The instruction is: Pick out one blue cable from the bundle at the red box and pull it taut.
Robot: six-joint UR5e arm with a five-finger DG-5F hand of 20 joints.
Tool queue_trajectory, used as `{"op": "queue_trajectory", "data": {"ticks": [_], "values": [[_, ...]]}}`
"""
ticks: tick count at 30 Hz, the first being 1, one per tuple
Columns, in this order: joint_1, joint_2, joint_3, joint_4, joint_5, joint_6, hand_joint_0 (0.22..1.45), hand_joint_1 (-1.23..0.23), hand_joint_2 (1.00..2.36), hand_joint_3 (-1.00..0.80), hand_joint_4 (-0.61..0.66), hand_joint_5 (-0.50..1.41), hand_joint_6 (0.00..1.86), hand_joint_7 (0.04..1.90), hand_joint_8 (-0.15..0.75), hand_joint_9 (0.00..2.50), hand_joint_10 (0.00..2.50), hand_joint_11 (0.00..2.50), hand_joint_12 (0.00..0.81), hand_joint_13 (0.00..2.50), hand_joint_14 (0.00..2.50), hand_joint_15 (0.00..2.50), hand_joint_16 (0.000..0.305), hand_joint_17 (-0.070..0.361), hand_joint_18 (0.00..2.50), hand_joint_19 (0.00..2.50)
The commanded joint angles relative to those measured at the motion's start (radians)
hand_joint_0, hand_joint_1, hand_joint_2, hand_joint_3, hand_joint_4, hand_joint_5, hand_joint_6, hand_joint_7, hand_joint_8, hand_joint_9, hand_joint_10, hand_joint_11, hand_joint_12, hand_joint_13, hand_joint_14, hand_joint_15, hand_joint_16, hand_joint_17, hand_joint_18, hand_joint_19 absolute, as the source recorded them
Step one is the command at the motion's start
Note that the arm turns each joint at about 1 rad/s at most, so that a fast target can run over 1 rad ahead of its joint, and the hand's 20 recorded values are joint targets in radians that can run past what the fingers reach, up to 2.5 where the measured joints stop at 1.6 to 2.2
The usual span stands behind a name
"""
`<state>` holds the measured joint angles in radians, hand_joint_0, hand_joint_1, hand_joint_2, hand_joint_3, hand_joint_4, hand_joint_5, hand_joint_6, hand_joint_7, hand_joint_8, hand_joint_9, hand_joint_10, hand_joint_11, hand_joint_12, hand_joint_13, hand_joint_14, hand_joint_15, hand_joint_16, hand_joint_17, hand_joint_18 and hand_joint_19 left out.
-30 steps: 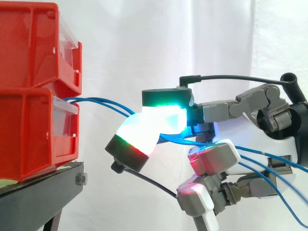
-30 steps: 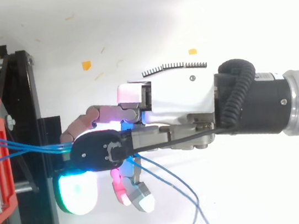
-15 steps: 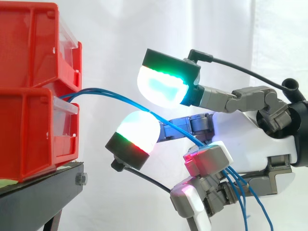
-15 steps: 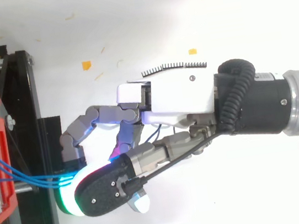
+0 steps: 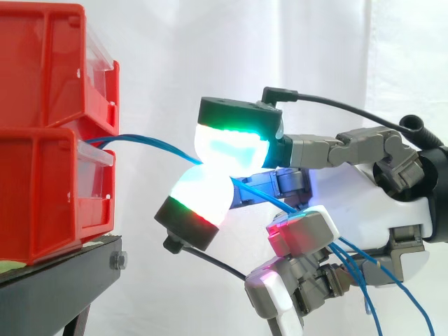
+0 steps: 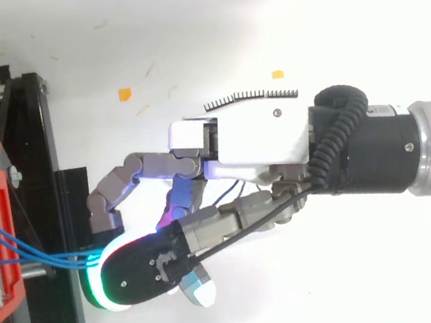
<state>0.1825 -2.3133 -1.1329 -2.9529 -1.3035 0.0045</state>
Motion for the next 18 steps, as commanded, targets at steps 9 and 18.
{"op": "queue_trajectory", "data": {"ticks": [9,18], "values": [[0.0,0.0,-0.001,0.0,0.007,-0.009,0.49,-0.41,1.0,-0.5,0.04,-0.08,0.86,0.93,0.324,1.41,0.03,0.83,0.391,1.09,0.03,0.69,0.053,0.12,0.82,0.71],[0.0,0.0,0.001,0.0,0.058,-0.017,0.52,-0.29,1.0,-0.5,0.04,-0.08,0.85,0.92,0.319,1.4,0.03,0.85,0.375,1.07,0.02,0.68,0.05,0.113,0.78,0.71]]}}
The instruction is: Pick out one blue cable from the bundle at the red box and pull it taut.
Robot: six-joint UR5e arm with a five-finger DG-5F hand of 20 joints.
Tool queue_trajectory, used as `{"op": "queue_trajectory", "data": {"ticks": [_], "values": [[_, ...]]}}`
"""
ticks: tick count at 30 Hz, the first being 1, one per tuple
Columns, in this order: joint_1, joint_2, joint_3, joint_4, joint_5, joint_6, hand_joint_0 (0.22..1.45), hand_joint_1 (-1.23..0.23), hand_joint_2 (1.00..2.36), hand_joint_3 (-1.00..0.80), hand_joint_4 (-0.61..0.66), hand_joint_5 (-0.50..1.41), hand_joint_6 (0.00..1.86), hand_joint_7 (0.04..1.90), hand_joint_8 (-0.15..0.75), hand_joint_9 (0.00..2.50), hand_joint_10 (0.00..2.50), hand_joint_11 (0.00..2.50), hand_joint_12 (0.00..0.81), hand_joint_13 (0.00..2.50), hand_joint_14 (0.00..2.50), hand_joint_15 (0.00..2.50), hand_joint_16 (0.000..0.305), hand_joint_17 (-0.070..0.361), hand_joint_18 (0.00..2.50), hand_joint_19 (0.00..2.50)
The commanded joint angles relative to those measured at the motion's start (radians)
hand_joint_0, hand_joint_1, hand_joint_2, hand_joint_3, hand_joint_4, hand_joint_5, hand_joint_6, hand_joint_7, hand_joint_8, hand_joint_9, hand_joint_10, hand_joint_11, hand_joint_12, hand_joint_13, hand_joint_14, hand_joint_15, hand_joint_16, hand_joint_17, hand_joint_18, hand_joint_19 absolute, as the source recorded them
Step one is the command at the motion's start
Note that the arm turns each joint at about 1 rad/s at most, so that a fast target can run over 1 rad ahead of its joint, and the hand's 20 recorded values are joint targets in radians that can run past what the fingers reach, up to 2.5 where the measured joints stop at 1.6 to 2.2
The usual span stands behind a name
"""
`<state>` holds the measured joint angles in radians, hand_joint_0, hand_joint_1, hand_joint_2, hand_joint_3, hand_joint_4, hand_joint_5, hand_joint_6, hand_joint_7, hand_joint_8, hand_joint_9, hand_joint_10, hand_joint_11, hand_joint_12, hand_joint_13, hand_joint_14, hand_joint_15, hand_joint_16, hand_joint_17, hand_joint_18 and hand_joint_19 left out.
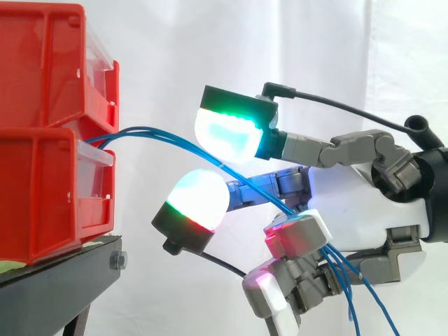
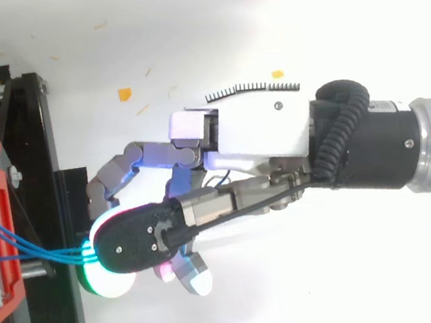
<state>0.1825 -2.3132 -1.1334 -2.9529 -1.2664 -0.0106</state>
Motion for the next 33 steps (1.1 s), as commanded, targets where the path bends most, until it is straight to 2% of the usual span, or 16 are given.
{"op": "queue_trajectory", "data": {"ticks": [1,5,8,15,19,25,31,33], "values": [[0.0,0.0,0.0,0.0,0.024,-0.002,0.52,-0.3,1.0,-0.5,0.04,-0.08,0.85,0.92,0.318,1.4,0.03,0.84,0.373,1.07,0.02,0.68,0.05,0.112,0.78,0.71],[-0.002,0.0,0.001,-0.008,0.056,-0.003,0.56,-0.37,1.0,-0.49,0.03,-0.08,0.85,0.94,0.312,1.4,0.03,0.86,0.361,1.06,0.03,0.68,0.048,0.107,0.77,0.72],[-0.005,0.0,0.007,-0.008,0.059,-0.003,0.57,-0.44,1.01,-0.43,0.03,-0.08,0.85,0.94,0.309,1.4,0.03,0.84,0.358,1.06,0.03,0.69,0.047,0.105,0.76,0.72],[-0.008,0.0,0.04,-0.045,0.056,-0.003,0.58,-0.52,1.01,-0.37,0.03,-0.08,0.85,0.96,0.306,1.39,0.04,0.87,0.362,1.06,0.03,0.68,0.046,0.104,0.75,0.72],[-0.009,0.002,0.049,-0.054,0.056,-0.003,0.55,-0.5,1.01,-0.44,0.04,-0.08,0.85,0.96,0.312,1.39,0.03,0.85,0.367,1.07,0.03,0.69,0.047,0.106,0.76,0.7],[0.0,0.002,0.05,-0.058,0.053,0.001,0.51,-0.48,1.0,-0.5,0.04,-0.08,0.85,0.95,0.319,1.4,0.04,0.85,0.378,1.07,0.02,0.68,0.05,0.112,0.78,0.7],[0.0,0.002,0.052,-0.057,0.027,0.003,0.48,-0.49,1.0,-0.5,0.05,-0.08,0.85,0.93,0.329,1.4,0.03,0.84,0.393,1.09,0.02,0.67,0.053,0.118,0.79,0.69],[0.0,0.003,0.066,-0.061,0.021,0.001,0.48,-0.51,1.0,-0.5,0.05,-0.08,0.85,0.94,0.332,1.4,0.03,0.84,0.396,1.09,0.02,0.67,0.054,0.12,0.8,0.69]]}}
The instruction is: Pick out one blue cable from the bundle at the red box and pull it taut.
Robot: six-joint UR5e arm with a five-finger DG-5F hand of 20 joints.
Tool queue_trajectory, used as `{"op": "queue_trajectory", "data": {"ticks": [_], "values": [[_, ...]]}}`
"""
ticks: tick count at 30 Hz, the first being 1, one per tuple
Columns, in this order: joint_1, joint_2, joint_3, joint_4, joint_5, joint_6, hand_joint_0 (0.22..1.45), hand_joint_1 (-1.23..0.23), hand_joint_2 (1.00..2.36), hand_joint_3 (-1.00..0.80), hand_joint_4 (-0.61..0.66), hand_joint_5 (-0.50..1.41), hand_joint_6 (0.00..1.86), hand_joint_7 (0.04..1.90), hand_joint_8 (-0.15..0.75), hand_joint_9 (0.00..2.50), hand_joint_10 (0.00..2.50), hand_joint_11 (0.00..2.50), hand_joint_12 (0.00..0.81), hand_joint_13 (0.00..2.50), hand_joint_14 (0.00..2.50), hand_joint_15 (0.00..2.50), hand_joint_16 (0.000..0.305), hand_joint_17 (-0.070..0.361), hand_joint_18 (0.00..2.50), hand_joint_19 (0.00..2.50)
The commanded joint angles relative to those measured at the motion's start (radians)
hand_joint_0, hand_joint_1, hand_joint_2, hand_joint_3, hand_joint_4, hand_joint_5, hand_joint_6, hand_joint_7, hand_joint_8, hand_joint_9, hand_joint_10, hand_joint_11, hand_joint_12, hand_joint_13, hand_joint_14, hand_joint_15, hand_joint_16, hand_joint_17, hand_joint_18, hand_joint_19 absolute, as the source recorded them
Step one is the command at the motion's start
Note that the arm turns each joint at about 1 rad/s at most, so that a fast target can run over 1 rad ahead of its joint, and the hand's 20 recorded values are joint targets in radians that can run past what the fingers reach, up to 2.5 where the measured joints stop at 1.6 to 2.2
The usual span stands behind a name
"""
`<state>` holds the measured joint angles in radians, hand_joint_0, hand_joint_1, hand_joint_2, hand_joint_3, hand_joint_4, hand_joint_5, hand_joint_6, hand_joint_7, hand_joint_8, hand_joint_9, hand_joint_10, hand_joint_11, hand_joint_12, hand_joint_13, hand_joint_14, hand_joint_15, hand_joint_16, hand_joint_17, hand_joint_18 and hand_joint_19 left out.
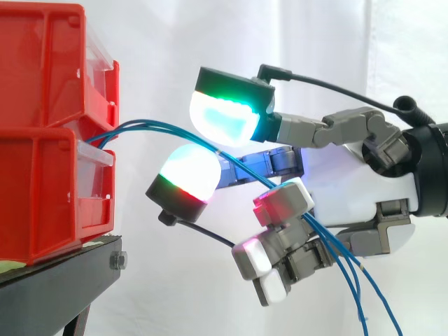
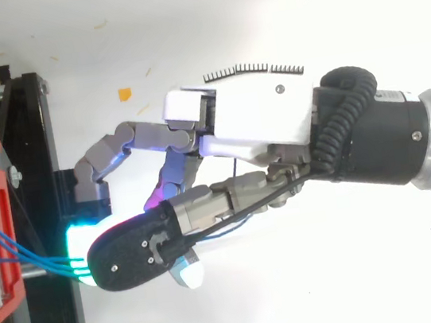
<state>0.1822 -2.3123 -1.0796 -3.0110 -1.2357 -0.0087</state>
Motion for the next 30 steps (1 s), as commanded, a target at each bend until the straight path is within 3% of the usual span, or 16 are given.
{"op": "queue_trajectory", "data": {"ticks": [1,8,13,18,22,26,28,30], "values": [[0.002,0.004,0.015,-0.008,-0.013,0.001,0.47,-0.54,1.0,-0.5,0.06,-0.08,0.85,0.93,0.331,1.4,0.03,0.84,0.397,1.09,0.02,0.67,0.054,0.122,0.81,0.68],[0.013,0.002,0.036,-0.071,-0.019,0.001,0.54,-0.59,1.0,-0.43,0.04,-0.08,0.85,0.94,0.313,1.39,0.03,0.85,0.379,1.08,0.02,0.67,0.05,0.113,0.79,0.71],[0.013,0.004,0.036,-0.072,-0.018,0.001,0.56,-0.68,1.01,-0.28,0.03,-0.09,0.85,0.97,0.311,1.39,0.04,0.88,0.375,1.08,0.03,0.69,0.049,0.111,0.81,0.72],[0.013,0.002,0.036,-0.071,-0.018,0.001,0.59,-0.79,1.01,-0.12,0.03,-0.1,0.9,0.9,0.354,1.39,0.04,0.89,0.421,1.13,0.02,0.66,0.06,0.136,0.94,0.66],[0.013,0.002,0.035,-0.071,-0.018,0.001,0.64,-0.84,1.01,-0.06,-0.04,-0.11,0.92,0.93,0.341,1.36,0.04,0.91,0.403,1.12,0.02,0.67,0.056,0.127,0.94,0.66],[0.013,0.002,0.035,-0.069,-0.018,0.001,0.63,-0.82,1.02,-0.17,-0.03,-0.12,0.93,0.85,0.317,1.35,0.03,0.92,0.373,1.11,0.02,0.68,0.051,0.114,0.9,0.7],[0.013,0.002,0.035,-0.071,-0.018,0.001,0.59,-0.72,1.01,-0.41,0.0,-0.11,0.91,0.85,0.307,1.37,0.04,0.91,0.362,1.1,0.03,0.69,0.049,0.11,0.89,0.71],[0.013,0.002,0.035,-0.069,-0.019,0.001,0.55,-0.67,1.0,-0.5,0.02,-0.1,0.9,0.84,0.314,1.39,0.04,0.92,0.369,1.1,0.03,0.69,0.05,0.113,0.9,0.71]]}}
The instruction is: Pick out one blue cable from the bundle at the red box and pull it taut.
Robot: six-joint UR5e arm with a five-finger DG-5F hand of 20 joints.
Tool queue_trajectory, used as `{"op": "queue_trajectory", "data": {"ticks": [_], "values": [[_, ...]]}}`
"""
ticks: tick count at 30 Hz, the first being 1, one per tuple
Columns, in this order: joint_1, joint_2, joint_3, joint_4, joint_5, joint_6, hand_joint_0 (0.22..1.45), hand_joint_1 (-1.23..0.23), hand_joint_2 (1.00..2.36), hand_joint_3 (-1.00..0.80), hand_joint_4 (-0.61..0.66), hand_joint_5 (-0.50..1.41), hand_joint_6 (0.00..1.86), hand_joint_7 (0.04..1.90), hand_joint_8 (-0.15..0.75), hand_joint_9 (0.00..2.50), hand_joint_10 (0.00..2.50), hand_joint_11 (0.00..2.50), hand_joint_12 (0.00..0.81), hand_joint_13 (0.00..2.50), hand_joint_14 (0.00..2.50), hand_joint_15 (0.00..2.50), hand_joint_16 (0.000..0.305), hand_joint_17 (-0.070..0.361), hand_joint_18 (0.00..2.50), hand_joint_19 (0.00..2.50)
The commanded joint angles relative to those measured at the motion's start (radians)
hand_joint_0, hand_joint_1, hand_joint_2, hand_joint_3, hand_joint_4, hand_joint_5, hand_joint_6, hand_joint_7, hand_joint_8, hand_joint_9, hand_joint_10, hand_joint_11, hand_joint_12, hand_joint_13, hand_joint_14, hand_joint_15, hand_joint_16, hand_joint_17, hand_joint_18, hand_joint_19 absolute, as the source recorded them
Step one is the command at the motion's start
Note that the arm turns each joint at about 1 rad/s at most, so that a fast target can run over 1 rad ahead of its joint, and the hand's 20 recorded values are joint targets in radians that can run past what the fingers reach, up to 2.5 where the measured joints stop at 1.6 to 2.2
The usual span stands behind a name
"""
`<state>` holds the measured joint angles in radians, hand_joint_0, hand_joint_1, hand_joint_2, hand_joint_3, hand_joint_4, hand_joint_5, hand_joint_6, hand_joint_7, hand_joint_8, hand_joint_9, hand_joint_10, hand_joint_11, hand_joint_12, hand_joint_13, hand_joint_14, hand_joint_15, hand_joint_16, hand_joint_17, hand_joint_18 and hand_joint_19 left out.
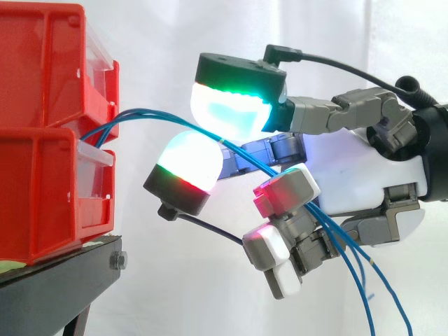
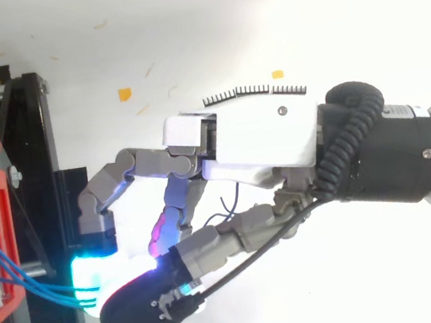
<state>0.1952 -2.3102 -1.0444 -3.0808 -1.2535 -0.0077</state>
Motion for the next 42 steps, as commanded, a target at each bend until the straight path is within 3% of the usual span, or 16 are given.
{"op": "queue_trajectory", "data": {"ticks": [1,6,9,12,13,16,22,26,29,31,37,42], "values": [[0.001,0.0,-0.003,0.001,0.002,0.0,0.54,-0.65,1.0,-0.5,0.03,-0.1,0.9,0.84,0.317,1.39,0.04,0.92,0.372,1.11,0.03,0.69,0.051,0.114,0.9,0.7],[0.001,0.0,-0.005,0.005,0.003,0.0,0.48,-0.61,1.0,-0.5,0.06,-0.1,0.88,0.84,0.333,1.4,0.03,0.9,0.392,1.13,0.02,0.68,0.055,0.124,0.93,0.69],[0.001,0.0,-0.005,0.005,0.003,0.0,0.47,-0.67,1.0,-0.5,0.06,-0.1,0.88,0.85,0.339,1.41,0.03,0.89,0.397,1.13,0.02,0.68,0.056,0.125,0.93,0.69],[0.001,0.0,-0.005,0.005,0.003,0.0,0.54,-0.76,1.0,-0.5,0.04,-0.1,0.88,0.89,0.318,1.39,0.04,0.9,0.367,1.1,0.03,0.68,0.05,0.113,0.89,0.71],[0.003,0.0,-0.006,0.005,0.003,0.0,0.6,-0.77,1.0,-0.44,0.03,-0.1,0.88,0.91,0.309,1.39,0.04,0.91,0.353,1.09,0.02,0.69,0.048,0.107,0.87,0.71],[0.003,0.0,-0.006,0.005,0.003,0.0,0.59,-0.79,1.02,-0.23,0.0,-0.1,0.89,0.95,0.313,1.39,0.04,0.91,0.35,1.09,0.03,0.68,0.047,0.105,0.87,0.71],[0.003,0.0,-0.006,0.004,0.0,0.0,0.64,-0.85,1.01,-0.1,0.0,-0.09,0.91,0.97,0.345,1.41,0.04,0.89,0.37,1.12,0.02,0.67,0.051,0.116,0.95,0.67],[0.003,0.0,-0.006,0.002,0.0,0.0,0.69,-0.87,1.02,-0.17,-0.03,-0.11,0.93,0.99,0.326,1.36,0.04,0.92,0.343,1.09,0.03,0.69,0.044,0.099,0.9,0.69],[0.003,0.0,-0.005,0.002,0.0,0.0,0.73,-0.88,1.01,-0.37,-0.03,-0.11,0.93,0.98,0.323,1.36,0.04,0.94,0.338,1.09,0.03,0.7,0.043,0.097,0.9,0.7],[0.003,0.0,-0.006,0.005,0.0,0.0,0.68,-0.85,1.0,-0.5,0.03,-0.11,0.92,0.95,0.313,1.37,0.03,0.92,0.336,1.09,0.03,0.7,0.043,0.097,0.9,0.71],[0.003,0.0,-0.006,0.005,0.0,0.0,0.5,-0.67,1.0,-0.5,0.05,-0.09,0.91,0.88,0.33,1.4,0.03,0.9,0.355,1.12,0.03,0.7,0.048,0.108,0.94,0.7],[0.003,0.0,-0.006,0.005,-0.001,0.0,0.49,-0.65,1.0,-0.5,0.06,-0.09,0.88,0.84,0.333,1.4,0.03,0.88,0.36,1.12,0.02,0.69,0.049,0.111,0.94,0.7]]}}
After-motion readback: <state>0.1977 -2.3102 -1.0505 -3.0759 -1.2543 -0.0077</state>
